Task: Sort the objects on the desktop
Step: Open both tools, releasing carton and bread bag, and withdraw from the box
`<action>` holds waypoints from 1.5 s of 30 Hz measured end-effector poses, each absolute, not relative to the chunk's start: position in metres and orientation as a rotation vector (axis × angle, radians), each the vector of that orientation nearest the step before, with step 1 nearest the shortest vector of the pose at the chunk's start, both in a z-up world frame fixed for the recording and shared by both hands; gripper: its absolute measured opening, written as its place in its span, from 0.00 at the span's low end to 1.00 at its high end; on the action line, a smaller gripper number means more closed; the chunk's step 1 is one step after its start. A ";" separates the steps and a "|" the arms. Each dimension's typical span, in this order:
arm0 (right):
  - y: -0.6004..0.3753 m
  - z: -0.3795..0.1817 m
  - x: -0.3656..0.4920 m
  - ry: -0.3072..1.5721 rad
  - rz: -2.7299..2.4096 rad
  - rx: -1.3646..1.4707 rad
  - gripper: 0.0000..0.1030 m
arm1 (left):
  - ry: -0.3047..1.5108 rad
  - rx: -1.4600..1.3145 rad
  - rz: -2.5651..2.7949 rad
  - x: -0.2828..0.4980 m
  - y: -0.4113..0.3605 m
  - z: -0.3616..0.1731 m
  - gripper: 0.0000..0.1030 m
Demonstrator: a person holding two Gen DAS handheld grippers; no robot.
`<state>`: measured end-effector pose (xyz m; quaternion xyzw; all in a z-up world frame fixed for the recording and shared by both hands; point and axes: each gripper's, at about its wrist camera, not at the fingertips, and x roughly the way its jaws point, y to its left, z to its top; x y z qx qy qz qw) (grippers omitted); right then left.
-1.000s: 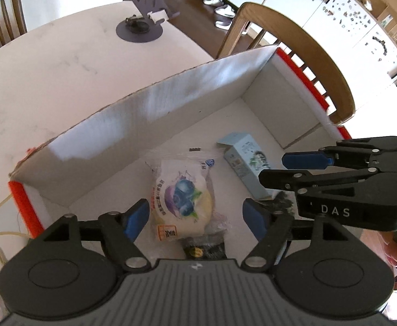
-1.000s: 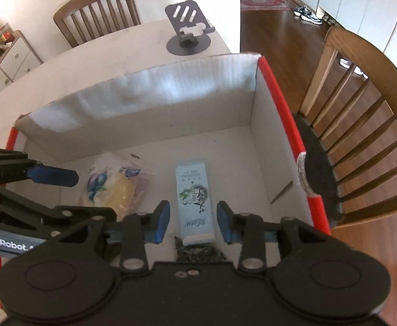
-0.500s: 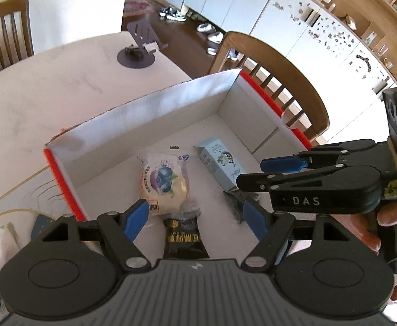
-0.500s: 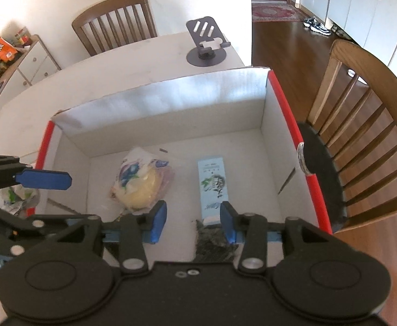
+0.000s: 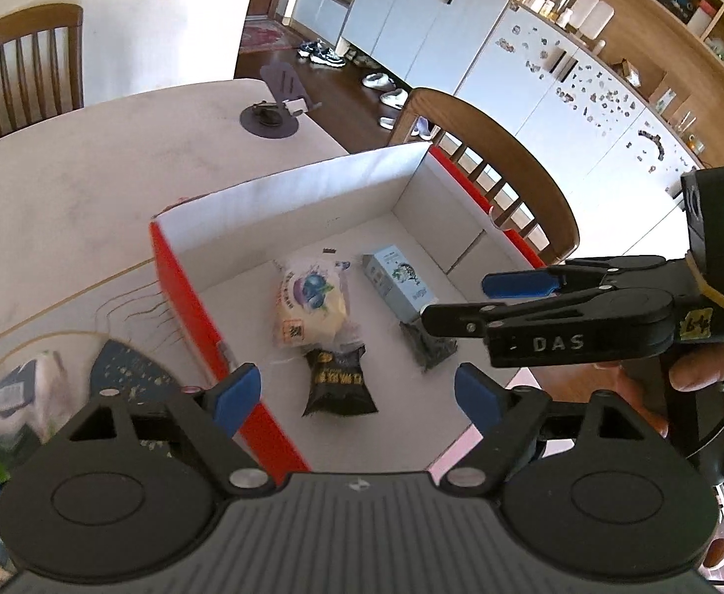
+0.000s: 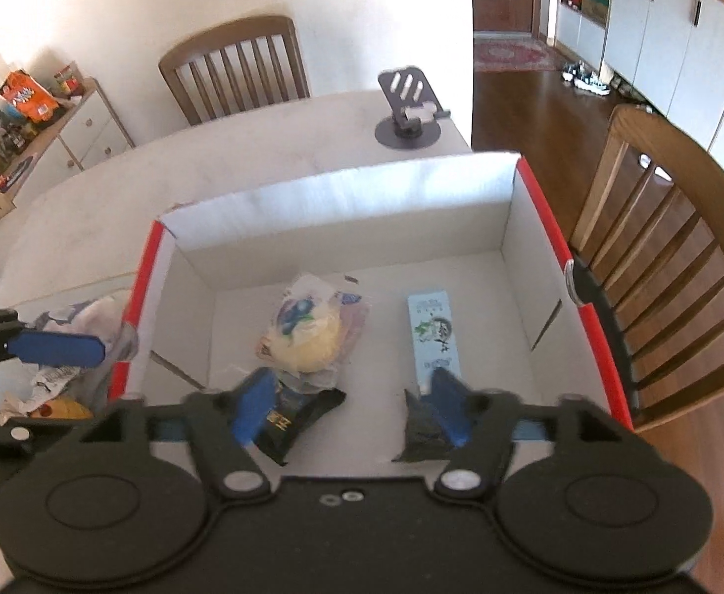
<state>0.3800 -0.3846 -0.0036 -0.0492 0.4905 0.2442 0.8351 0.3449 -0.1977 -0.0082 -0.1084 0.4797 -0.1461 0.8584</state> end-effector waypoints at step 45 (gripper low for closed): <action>-0.232 0.011 0.223 0.962 0.615 -0.045 0.95 | 0.913 -0.282 -0.208 0.167 -0.003 -0.028 1.00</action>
